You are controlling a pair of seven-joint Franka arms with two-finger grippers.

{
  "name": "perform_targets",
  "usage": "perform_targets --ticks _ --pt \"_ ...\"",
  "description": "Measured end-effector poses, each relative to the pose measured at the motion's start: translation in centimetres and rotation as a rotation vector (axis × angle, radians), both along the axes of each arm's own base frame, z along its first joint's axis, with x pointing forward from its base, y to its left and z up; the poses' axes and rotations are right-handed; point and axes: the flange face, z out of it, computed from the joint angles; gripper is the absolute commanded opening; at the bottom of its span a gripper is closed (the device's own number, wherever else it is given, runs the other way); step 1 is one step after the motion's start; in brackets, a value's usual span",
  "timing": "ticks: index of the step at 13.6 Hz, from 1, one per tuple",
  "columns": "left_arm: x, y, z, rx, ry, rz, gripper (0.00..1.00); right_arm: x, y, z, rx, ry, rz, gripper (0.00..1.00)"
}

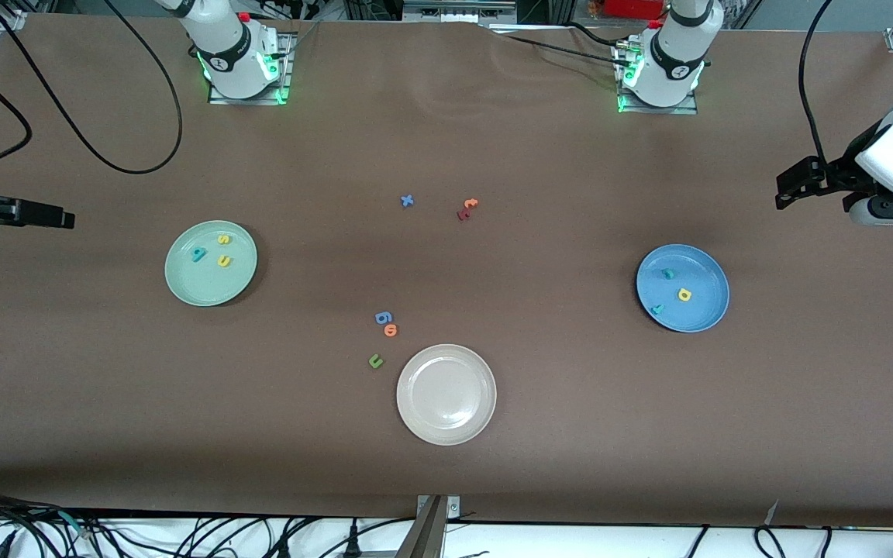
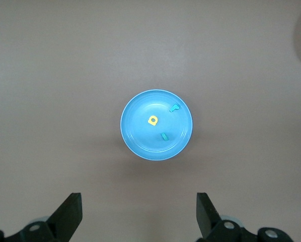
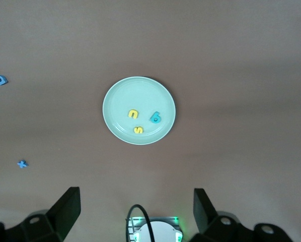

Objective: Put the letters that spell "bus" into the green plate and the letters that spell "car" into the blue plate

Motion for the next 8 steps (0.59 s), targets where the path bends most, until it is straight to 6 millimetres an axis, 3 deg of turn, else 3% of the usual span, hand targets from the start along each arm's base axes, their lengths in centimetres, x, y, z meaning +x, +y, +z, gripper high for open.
perform_targets --ticks 3,8 --pt "0.0 0.0 0.0 0.000 0.000 0.000 1.00 -0.9 -0.6 1.3 0.005 -0.040 -0.006 0.99" --pt "0.0 0.0 0.0 0.000 0.000 0.000 1.00 -2.6 -0.3 0.9 -0.027 -0.115 -0.005 0.99"
